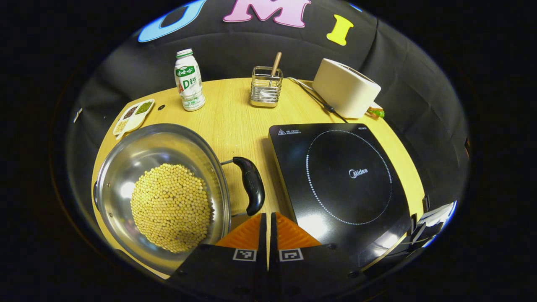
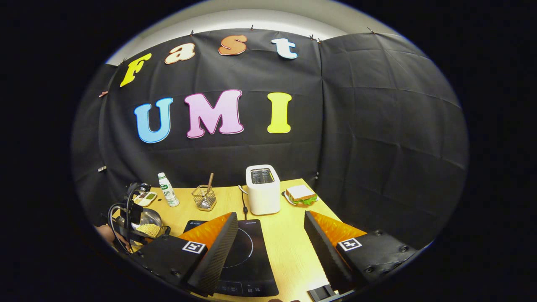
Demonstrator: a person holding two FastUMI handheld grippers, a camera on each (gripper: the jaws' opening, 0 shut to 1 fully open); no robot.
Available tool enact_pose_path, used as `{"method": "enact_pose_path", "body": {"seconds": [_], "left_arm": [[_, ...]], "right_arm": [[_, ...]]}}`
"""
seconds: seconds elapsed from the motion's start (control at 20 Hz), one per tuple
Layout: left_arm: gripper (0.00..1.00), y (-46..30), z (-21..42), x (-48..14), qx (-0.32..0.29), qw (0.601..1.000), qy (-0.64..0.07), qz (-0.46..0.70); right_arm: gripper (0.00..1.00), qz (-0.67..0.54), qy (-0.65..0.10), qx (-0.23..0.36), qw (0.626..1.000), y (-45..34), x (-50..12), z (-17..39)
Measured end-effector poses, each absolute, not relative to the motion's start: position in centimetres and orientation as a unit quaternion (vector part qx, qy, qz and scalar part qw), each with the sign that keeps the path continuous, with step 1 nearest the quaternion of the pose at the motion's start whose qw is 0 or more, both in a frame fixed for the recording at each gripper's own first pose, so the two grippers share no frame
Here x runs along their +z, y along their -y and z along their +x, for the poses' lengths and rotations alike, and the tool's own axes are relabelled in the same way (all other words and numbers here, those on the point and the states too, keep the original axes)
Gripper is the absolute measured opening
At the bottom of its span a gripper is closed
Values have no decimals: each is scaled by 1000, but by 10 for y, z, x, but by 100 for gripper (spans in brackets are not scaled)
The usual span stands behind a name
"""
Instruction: First push the handle of the pot to place it horizontally, then grasp the pot with both hands and set it on the induction cooktop.
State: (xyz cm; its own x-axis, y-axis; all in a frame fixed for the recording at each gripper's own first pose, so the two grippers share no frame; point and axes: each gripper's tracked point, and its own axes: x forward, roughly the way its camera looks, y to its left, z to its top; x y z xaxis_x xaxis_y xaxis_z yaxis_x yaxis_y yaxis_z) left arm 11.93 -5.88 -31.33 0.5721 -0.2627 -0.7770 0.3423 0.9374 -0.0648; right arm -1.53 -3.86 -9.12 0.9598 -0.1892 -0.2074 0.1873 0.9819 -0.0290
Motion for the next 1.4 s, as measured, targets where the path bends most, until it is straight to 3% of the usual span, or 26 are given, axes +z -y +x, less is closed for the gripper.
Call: {"method": "enact_pose_path", "body": {"seconds": [0.35, 0.65, 0.95, 1.0, 1.05, 1.1, 1.15, 1.2, 1.25, 1.3, 1.4], "left_arm": [[5, 32, 75, -273, -181, 913, -365, 35], [5, -47, 55, -238, -137, 939, -310, 48], [13, -136, 62, -208, -80, 959, -272, 17], [10, -150, 66, -202, -74, 962, -264, 9], [23, -164, 71, -197, -68, 964, -257, 3], [22, -177, 76, -192, -64, 966, -250, 0], [40, -189, 81, -187, -58, 968, -244, 1], [44, -202, 87, -184, -52, 970, -236, 4], [55, -212, 93, -183, -48, 972, -231, 7], [55, -220, 97, -182, -47, 972, -228, 8], [84, -234, 104, -178, -48, 974, -222, 14]], "right_arm": [[98, -16, -118, -56, 991, -15, -98, -7], [99, -32, -132, -16, 991, -74, -111, 4], [99, -32, -155, 20, 987, -140, -128, 23], [99, -26, -160, 25, 986, -152, -131, 27], [99, -23, -166, 31, 985, -165, -135, 31], [99, -22, -170, 37, 984, -177, -138, 36], [99, -23, -175, 44, 983, -189, -142, 42], [99, -25, -183, 51, 982, -201, -147, 46], [99, -25, -193, 52, 980, -209, -152, 51], [99, -16, -203, 56, 977, -218, -157, 55], [99, 6, -222, 64, 973, -238, -166, 66]]}}
